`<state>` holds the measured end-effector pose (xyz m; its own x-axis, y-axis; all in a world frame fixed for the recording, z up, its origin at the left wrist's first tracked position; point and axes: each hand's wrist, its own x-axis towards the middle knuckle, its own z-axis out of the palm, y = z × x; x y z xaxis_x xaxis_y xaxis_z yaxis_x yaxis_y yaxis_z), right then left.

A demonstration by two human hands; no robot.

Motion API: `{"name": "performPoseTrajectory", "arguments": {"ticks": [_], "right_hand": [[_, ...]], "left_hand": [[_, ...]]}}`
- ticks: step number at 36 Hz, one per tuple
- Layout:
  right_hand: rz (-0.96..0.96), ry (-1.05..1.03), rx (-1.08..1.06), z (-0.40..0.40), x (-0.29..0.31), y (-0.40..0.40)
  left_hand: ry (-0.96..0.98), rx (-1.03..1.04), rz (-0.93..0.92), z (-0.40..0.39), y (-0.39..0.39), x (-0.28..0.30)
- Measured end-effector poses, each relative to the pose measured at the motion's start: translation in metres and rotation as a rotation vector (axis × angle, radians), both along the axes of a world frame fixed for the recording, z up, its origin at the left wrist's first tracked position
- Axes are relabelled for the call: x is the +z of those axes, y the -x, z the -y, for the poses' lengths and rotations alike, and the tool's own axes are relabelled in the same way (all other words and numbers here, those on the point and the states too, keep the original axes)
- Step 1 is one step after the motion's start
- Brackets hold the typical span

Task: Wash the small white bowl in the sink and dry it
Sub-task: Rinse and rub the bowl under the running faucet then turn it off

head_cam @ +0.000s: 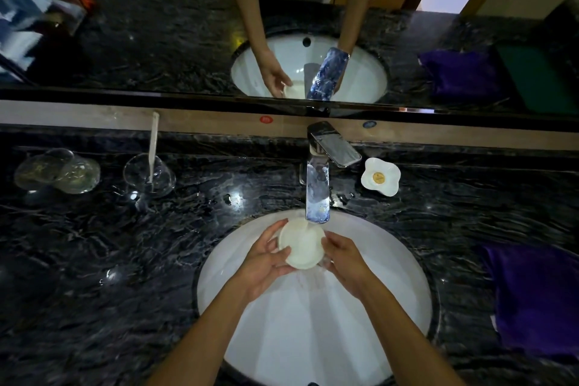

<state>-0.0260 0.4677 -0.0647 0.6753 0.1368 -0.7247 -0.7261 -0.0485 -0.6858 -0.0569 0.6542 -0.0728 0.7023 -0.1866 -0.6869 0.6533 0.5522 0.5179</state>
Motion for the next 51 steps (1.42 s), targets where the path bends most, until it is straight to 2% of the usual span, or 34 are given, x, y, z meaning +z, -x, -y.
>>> {"name": "performPoseTrajectory", "arguments": {"ticks": [9, 16, 23, 28, 33, 41, 46, 51], "right_hand": [[0.19, 0.107, 0.074, 0.006, 0.013, -0.005], [0.096, 0.133, 0.087, 0.005, 0.013, -0.012], [-0.052, 0.07, -0.007, 0.003, -0.004, 0.006], [-0.009, 0.024, -0.04, 0.001, -0.007, 0.012], [0.062, -0.02, -0.031, 0.0, 0.01, 0.009], [0.032, 0.109, 0.007, 0.012, 0.034, -0.008], [0.216, 0.231, -0.01, 0.019, 0.057, -0.021], [0.418, 0.121, -0.089, 0.009, 0.107, -0.043]], "left_hand": [[-0.018, -0.068, -0.005, 0.002, -0.001, -0.003], [-0.015, -0.094, -0.069, -0.001, 0.0, -0.001], [-0.149, -0.159, -0.03, -0.01, -0.004, -0.002], [-0.219, -0.152, 0.003, -0.012, -0.006, -0.001], [-0.201, -0.078, 0.026, -0.008, -0.001, -0.002], [-0.105, -0.057, -0.028, -0.007, 0.008, -0.007], [-0.071, -0.047, -0.037, -0.006, 0.01, -0.002], [-0.063, -0.034, -0.026, -0.006, 0.008, 0.005]]}}
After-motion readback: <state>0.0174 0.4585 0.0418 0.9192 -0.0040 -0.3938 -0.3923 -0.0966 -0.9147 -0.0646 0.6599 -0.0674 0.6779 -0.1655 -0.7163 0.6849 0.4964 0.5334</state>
